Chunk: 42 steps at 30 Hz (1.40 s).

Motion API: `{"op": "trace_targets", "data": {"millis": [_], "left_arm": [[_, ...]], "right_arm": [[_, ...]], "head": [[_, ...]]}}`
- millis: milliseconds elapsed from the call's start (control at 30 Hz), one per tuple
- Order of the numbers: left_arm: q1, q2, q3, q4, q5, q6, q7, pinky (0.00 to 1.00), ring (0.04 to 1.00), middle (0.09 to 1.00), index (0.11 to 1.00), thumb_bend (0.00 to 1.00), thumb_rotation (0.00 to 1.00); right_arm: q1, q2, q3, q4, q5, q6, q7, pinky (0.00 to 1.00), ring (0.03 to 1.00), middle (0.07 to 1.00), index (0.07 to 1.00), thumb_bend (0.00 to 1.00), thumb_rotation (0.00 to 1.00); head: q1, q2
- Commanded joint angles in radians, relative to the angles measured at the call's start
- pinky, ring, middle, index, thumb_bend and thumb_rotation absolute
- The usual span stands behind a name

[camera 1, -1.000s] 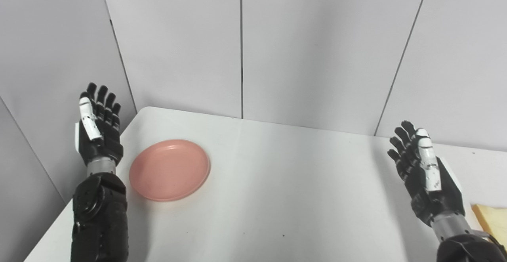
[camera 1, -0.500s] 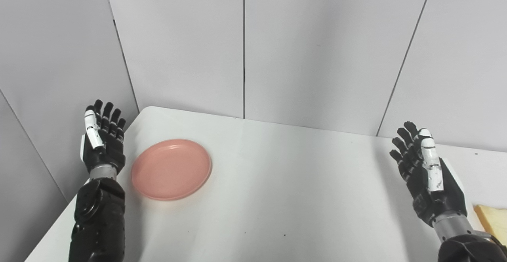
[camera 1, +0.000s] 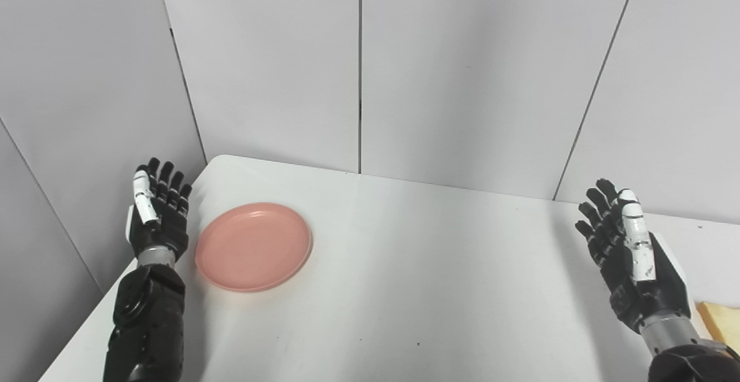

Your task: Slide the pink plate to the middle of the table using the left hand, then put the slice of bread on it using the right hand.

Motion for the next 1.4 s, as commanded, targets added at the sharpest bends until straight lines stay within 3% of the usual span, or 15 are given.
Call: {"op": "trace_targets", "data": {"millis": [0,367,700,933,1367], "left_arm": [[-0.053,0.038,0.007,0.017,-0.013,-0.047,-0.036,0.98,0.970,0.969,0.961,0.30,1.00],[-0.086,0.075,0.024,0.216,-0.033,-0.129,-0.126,0.97,0.956,0.958,0.950,0.32,1.00],[-0.095,0.089,0.019,0.285,-0.030,-0.148,-0.157,0.98,0.955,0.960,0.944,0.32,1.00],[-0.106,0.077,0.011,0.297,-0.062,-0.106,-0.214,1.00,0.971,0.977,0.962,0.33,1.00],[-0.129,0.014,-0.078,0.271,-0.035,-0.054,-0.210,1.00,0.974,0.969,0.960,0.32,1.00]], "right_arm": [[-0.037,-0.009,0.002,-0.043,0.004,-0.010,-0.009,1.00,1.000,1.000,1.000,0.18,1.00],[-0.041,-0.013,0.012,-0.051,0.017,-0.010,-0.036,1.00,1.000,1.000,1.000,0.18,1.00],[-0.042,-0.024,0.024,-0.051,0.034,-0.010,-0.044,1.00,1.000,1.000,1.000,0.18,1.00],[-0.040,-0.013,0.019,-0.047,0.028,-0.011,-0.035,1.00,1.000,1.000,1.000,0.18,1.00],[-0.040,-0.001,0.017,-0.054,0.013,-0.011,-0.038,1.00,1.000,1.000,1.000,0.17,1.00]], "head": [[-0.002,0.003],[-0.006,0.007],[-0.011,0.006],[-0.017,0.001],[-0.028,-0.004]]}}
